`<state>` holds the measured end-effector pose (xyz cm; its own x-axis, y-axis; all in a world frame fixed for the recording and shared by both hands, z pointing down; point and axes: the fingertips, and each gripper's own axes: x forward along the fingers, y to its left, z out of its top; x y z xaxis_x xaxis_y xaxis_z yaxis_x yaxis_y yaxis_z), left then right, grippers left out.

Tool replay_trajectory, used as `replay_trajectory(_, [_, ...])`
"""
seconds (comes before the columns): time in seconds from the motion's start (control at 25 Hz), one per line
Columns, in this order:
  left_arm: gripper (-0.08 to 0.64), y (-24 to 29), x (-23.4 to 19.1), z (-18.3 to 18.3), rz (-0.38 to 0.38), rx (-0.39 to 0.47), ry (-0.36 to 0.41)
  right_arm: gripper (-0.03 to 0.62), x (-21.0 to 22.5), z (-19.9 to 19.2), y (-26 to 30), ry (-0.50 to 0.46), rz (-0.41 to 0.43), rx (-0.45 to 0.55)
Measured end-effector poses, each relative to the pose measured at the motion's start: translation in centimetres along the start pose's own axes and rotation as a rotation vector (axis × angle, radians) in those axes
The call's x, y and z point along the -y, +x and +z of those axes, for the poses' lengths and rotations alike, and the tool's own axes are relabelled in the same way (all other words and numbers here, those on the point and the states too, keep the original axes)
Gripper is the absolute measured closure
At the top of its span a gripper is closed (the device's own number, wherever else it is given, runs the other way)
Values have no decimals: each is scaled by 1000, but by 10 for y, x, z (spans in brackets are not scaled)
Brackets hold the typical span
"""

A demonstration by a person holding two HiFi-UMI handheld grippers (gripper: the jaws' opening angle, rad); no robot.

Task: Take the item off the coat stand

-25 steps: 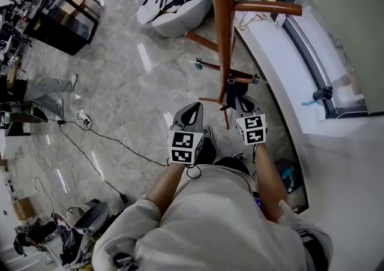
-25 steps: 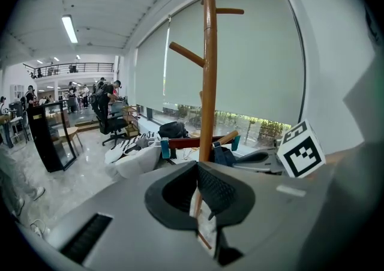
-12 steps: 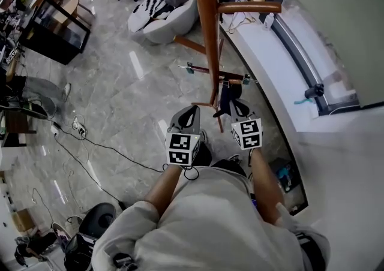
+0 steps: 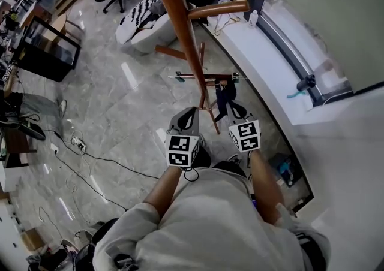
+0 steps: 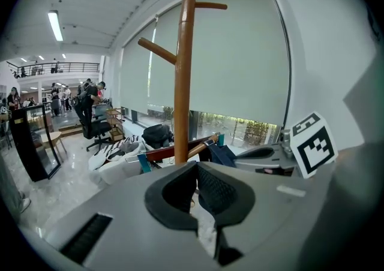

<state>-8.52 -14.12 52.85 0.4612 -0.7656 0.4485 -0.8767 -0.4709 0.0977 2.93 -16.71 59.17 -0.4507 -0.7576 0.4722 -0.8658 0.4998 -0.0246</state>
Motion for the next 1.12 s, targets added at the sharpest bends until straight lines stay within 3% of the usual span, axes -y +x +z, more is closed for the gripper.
replay_trajectory(1.12, [549,41,58,23,-146,14,44,584,43,15,-53,-9,-77,66])
